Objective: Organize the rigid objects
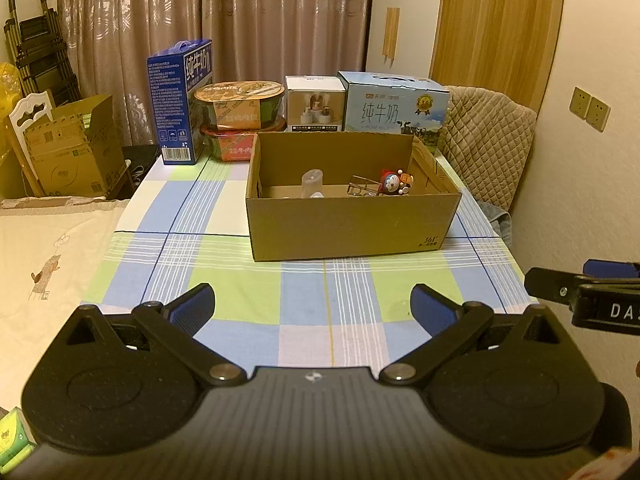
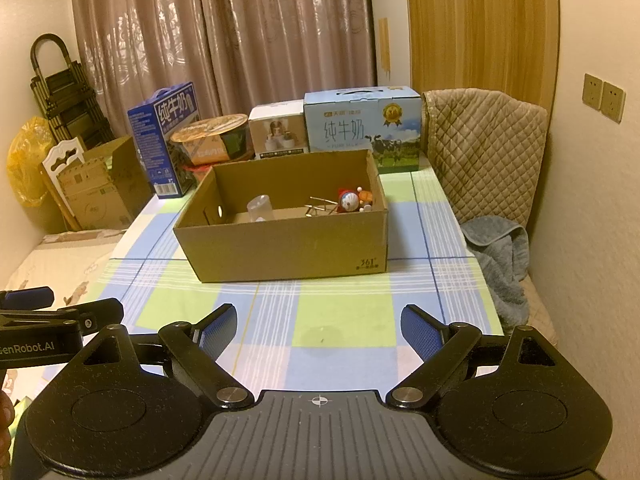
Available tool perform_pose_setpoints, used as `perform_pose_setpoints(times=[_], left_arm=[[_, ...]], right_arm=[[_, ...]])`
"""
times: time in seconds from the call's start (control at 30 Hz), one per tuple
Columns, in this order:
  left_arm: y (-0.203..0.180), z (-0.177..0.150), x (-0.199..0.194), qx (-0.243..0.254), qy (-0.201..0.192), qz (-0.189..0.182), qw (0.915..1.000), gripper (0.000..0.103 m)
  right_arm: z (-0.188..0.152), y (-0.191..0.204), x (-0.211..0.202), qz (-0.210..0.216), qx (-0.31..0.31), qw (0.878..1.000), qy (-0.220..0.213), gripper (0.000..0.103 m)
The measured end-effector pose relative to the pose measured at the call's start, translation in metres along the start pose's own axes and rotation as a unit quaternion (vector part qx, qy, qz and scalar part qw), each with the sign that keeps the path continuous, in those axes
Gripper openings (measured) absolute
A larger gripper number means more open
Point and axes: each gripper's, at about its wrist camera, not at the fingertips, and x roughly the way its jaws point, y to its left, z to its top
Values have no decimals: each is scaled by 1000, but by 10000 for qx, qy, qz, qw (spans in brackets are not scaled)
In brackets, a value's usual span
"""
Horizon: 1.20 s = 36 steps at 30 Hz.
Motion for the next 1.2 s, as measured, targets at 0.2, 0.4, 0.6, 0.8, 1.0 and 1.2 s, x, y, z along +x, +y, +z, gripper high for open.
perform_pose_setpoints(times=[0.2,0.4,0.6,0.8,1.0,1.2], left_arm=[[0,-1,0,-14,0,-14,10000,102],[0,-1,1,-25,5,-6,10000,102],[1,-1,1,-28,8,-9,10000,102],[1,-1,0,-21,0,-17,10000,102],[0,-1,0,-17,4,-16,10000,102],[0,-2,0,-52,-17,-99,9999,102]], right_arm=[[0,0,0,-2,-1,10000,7,86],[-2,1,1,2,8,10000,11,86],[-3,2,2,5,10,10000,6,86],[-2,1,2,4,11,10000,4,86],[-3,2,2,6,14,10000,3,86],[-3,2,2,11,15,10000,7,86]])
